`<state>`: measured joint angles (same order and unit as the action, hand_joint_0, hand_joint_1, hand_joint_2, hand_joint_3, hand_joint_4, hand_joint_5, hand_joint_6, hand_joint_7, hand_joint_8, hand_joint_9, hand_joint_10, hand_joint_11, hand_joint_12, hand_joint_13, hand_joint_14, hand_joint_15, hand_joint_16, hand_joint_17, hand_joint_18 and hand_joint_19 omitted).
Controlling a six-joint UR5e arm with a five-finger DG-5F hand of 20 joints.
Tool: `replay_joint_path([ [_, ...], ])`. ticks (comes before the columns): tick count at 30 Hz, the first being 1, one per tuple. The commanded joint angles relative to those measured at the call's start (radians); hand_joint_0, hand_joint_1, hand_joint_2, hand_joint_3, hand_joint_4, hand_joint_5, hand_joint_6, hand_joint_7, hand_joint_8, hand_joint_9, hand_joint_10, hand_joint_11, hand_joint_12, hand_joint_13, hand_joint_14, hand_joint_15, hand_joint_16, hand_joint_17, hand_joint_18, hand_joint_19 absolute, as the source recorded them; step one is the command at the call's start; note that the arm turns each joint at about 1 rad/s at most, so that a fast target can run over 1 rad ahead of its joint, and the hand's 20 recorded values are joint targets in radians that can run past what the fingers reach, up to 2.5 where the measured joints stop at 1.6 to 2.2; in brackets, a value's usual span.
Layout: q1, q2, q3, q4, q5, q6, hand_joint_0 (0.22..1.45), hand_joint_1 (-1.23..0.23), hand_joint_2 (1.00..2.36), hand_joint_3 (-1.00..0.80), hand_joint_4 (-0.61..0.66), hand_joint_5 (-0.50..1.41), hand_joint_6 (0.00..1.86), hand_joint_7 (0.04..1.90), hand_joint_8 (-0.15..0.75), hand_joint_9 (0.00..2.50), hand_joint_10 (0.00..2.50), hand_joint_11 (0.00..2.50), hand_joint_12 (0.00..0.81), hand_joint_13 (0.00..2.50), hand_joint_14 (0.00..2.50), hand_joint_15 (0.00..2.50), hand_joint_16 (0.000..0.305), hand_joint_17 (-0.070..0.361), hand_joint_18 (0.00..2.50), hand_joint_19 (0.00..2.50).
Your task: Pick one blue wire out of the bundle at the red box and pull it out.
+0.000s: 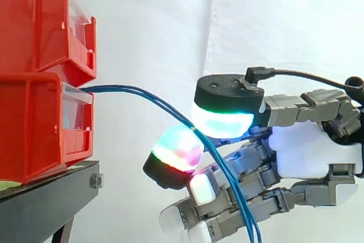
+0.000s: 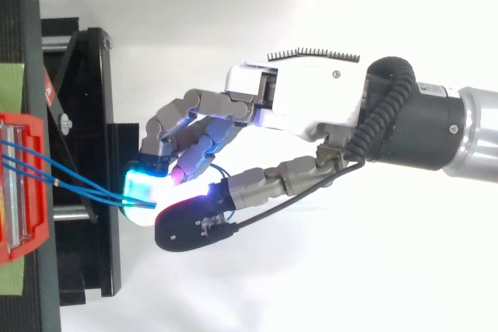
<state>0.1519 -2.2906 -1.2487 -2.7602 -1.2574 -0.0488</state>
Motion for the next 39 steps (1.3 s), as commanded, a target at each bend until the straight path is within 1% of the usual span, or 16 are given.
replay_joint_path([
  [1, 0.0, 0.0, 0.0, 0.001, 0.0, 0.001, 0.58, -0.73, 1.01, -0.2, 0.2, -0.11, 0.91, 0.82, 0.299, 0.95, 0.02, 0.48, 0.368, 0.55, 0.01, 0.28, 0.059, 0.132, 0.41, 0.41],
  [3, 0.0, 0.003, 0.0, -0.001, 0.0, 0.007, 0.58, -0.72, 1.01, -0.22, 0.19, -0.11, 0.9, 0.85, 0.295, 0.96, 0.02, 0.49, 0.368, 0.56, 0.01, 0.28, 0.059, 0.132, 0.41, 0.42],
  [11, -0.002, 0.002, 0.0, 0.001, -0.002, 0.029, 0.57, -0.71, 1.01, -0.29, 0.19, -0.11, 0.9, 0.87, 0.286, 0.97, 0.02, 0.5, 0.355, 0.56, 0.01, 0.28, 0.056, 0.125, 0.39, 0.44],
  [19, 0.0, 0.003, 0.0, -0.001, -0.01, 0.032, 0.56, -0.71, 1.01, -0.31, 0.19, -0.11, 0.9, 0.87, 0.293, 0.97, 0.02, 0.49, 0.358, 0.56, 0.01, 0.29, 0.056, 0.126, 0.4, 0.43],
  [25, -0.002, 0.002, 0.0, 0.001, -0.01, 0.032, 0.59, -0.76, 1.02, -0.23, 0.18, -0.11, 0.9, 0.89, 0.293, 0.98, 0.02, 0.51, 0.36, 0.59, 0.01, 0.3, 0.056, 0.127, 0.42, 0.43],
  [28, -0.002, 0.003, 0.0, 0.001, -0.013, 0.032, 0.59, -0.78, 1.02, -0.18, 0.15, -0.11, 0.91, 0.89, 0.299, 1.0, 0.02, 0.53, 0.366, 0.61, 0.01, 0.31, 0.058, 0.131, 0.45, 0.43],
  [34, -0.002, 0.002, 0.002, 0.001, -0.017, 0.032, 0.61, -0.82, 1.01, -0.07, 0.04, -0.11, 0.94, 0.88, 0.311, 1.01, 0.02, 0.56, 0.378, 0.65, 0.01, 0.32, 0.061, 0.138, 0.51, 0.42],
  [36, -0.002, 0.003, 0.0, 0.001, -0.017, 0.032, 0.61, -0.83, 1.01, -0.03, -0.01, -0.11, 0.94, 0.92, 0.319, 1.01, 0.02, 0.56, 0.386, 0.66, 0.01, 0.32, 0.063, 0.142, 0.53, 0.42],
  [39, -0.002, 0.002, 0.002, 0.005, -0.019, 0.032, 0.62, -0.82, 1.01, 0.0, -0.03, -0.11, 0.93, 0.95, 0.322, 1.01, 0.02, 0.55, 0.393, 0.67, 0.01, 0.32, 0.065, 0.147, 0.54, 0.42],
])
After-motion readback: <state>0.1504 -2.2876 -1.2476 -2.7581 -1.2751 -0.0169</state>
